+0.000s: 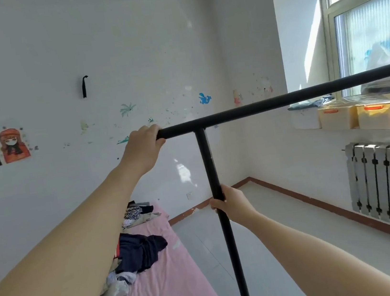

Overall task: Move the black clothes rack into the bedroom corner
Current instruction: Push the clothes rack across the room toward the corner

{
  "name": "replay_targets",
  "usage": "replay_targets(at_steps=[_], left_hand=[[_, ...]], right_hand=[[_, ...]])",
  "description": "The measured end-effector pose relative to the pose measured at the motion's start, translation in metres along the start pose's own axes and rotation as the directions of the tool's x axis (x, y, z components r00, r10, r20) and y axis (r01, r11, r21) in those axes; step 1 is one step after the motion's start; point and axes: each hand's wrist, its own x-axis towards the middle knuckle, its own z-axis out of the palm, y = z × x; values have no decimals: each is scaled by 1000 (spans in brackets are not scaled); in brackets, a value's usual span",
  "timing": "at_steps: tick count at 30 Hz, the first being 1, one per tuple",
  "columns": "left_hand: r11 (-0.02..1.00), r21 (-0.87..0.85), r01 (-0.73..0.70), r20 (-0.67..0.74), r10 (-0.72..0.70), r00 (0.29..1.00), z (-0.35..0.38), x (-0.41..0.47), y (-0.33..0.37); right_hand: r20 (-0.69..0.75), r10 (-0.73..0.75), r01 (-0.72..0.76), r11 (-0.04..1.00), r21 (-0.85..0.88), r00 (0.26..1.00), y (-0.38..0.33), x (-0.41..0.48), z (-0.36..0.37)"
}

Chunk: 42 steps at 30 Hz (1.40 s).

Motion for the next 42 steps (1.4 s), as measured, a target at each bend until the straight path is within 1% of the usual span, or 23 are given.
replay_targets(at_steps=[3, 6, 9, 13, 17, 21, 24, 28, 34, 35, 38, 42], left_hand=[[999, 26, 33, 5, -34, 999, 29, 29, -11], [998, 44, 47, 10, -48, 999, 59, 64, -24], [998, 57, 25, 3, -25, 1000, 90, 101, -40], [999, 50, -4, -21, 5, 1000, 141, 156, -63], [998, 23, -52, -33, 52, 998, 189, 209, -81], [996, -7, -84, -56, 83, 995, 235, 261, -94], [995, -24, -93, -53, 92, 994, 265, 295, -101], [994, -34, -100, -45, 98, 994, 309, 342, -110], [991, -72, -113, -49, 110, 993, 373, 407, -114], [990, -82, -117, -49, 113, 992, 388, 430, -111], [988, -85, -128, -21, 126, 992, 402, 448, -117], [985, -90, -150, -31, 148, 988, 446, 495, -113]], right_hand=[[6, -13, 13, 1000, 0, 1000, 13, 38, 0], [-51, -20, 19, 999, -32, 999, 28, 78, 5], [-104, -20, 14, 998, -64, 994, 41, 119, 9], [-135, -1, -12, 995, -98, 991, 55, 182, 10], [-161, 64, -96, 975, -201, 985, 67, 239, 5], [-208, 108, -155, 961, -227, 972, 83, 298, 1], [-214, 128, -180, 952, -246, 968, 93, 336, -3], [-207, 147, -193, 956, -222, 967, 112, 390, -8], [-202, 113, -151, 971, -186, 973, 151, 465, -28], [-201, 111, -148, 973, -176, 973, 162, 490, -36], [-169, 113, -141, 976, -164, 979, 168, 507, -42], [-188, 113, -142, 979, -149, 976, 193, 558, -60]])
